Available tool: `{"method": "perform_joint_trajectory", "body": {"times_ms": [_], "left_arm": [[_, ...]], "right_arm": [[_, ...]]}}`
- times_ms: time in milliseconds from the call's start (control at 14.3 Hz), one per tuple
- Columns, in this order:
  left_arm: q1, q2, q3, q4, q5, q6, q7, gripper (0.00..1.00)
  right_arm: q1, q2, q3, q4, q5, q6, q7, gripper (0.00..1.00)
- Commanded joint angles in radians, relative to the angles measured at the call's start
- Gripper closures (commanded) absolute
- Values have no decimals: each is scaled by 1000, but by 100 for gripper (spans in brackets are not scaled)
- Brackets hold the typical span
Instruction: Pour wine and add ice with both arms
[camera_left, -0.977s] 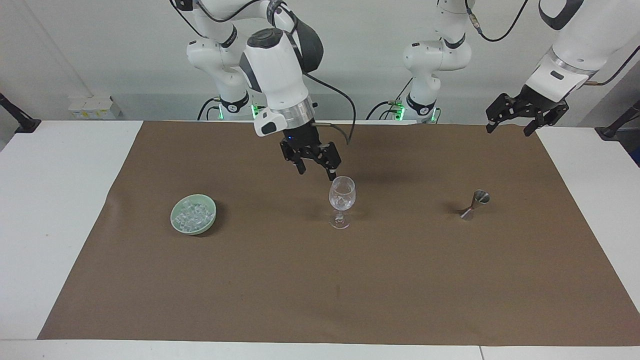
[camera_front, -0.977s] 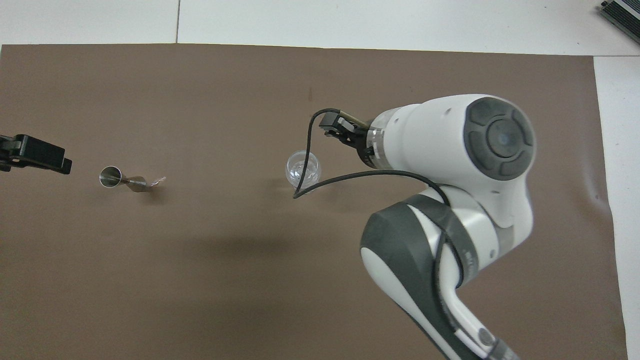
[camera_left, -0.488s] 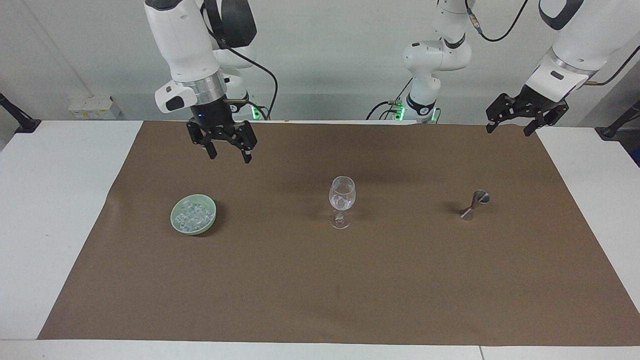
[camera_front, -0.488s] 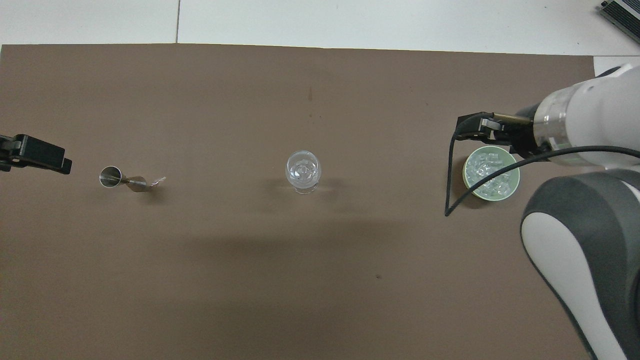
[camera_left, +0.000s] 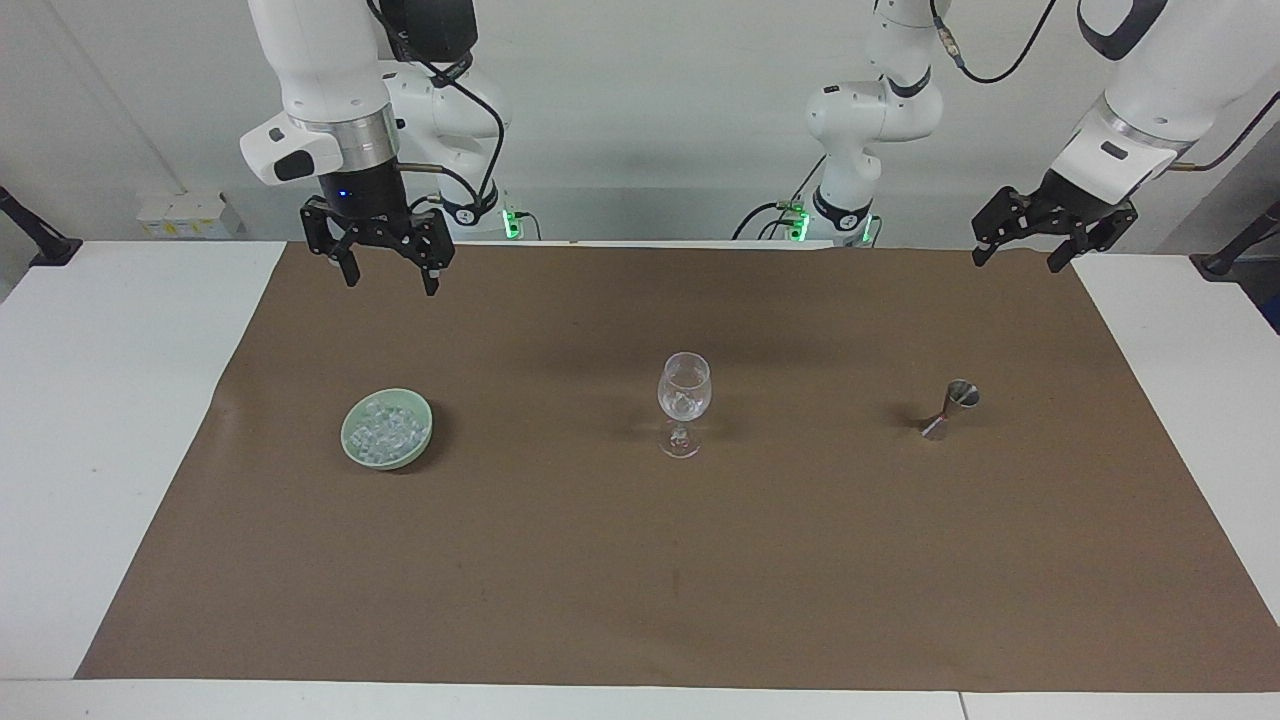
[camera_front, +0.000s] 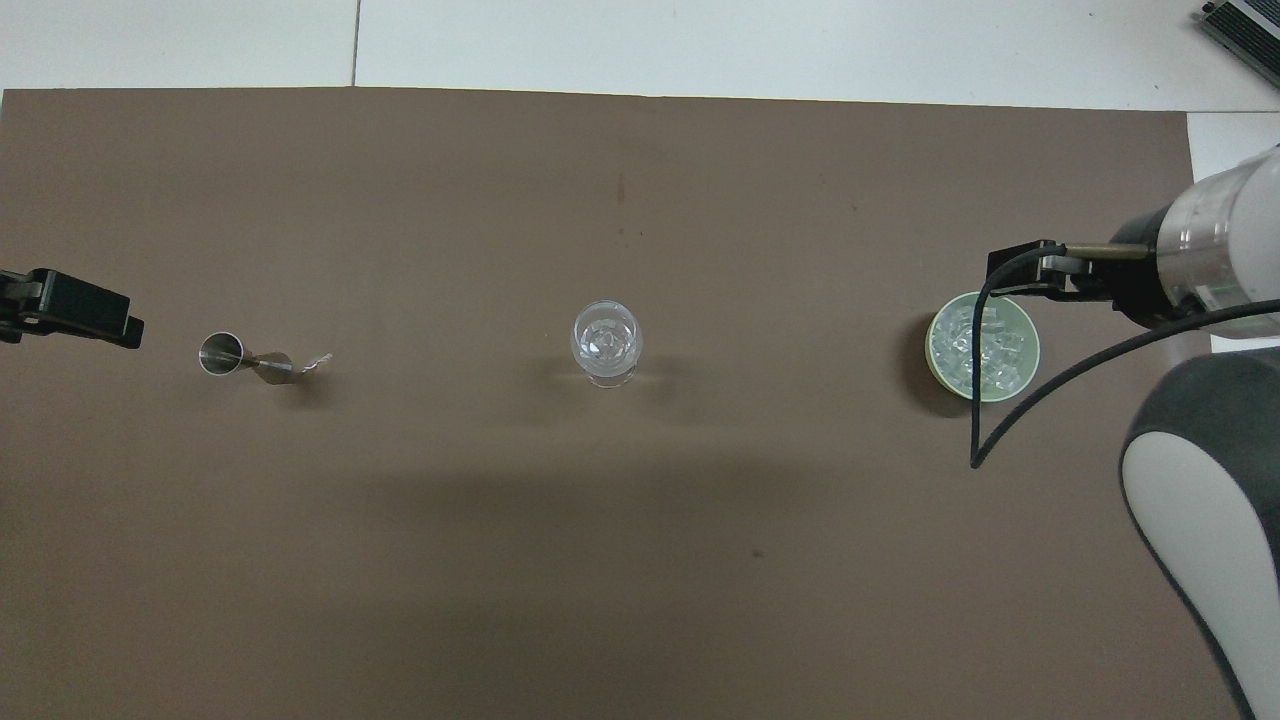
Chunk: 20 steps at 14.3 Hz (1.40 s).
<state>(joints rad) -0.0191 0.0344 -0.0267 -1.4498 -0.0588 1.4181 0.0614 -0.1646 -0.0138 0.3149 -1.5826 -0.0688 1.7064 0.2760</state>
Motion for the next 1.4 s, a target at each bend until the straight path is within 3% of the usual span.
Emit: {"method": "perform_joint_trajectory", "body": {"times_ms": [0,209,628,1326], "left_arm": [[1,-30,1,-35,20,12,5,0],[1,-30,1,-34,20,12,5,0],[1,-30,1,-35,20,12,5,0],[1,-30,1,-35,20,12,5,0]], "right_arm": [[-29,18,4,27,14,-19,-46,0],[-21,18,-3,29,15,-19,-47,0],[146,-11,-212,0,18,-76,-112,0],[197,-38,-249,-70,18,-77,-101,0]]}}
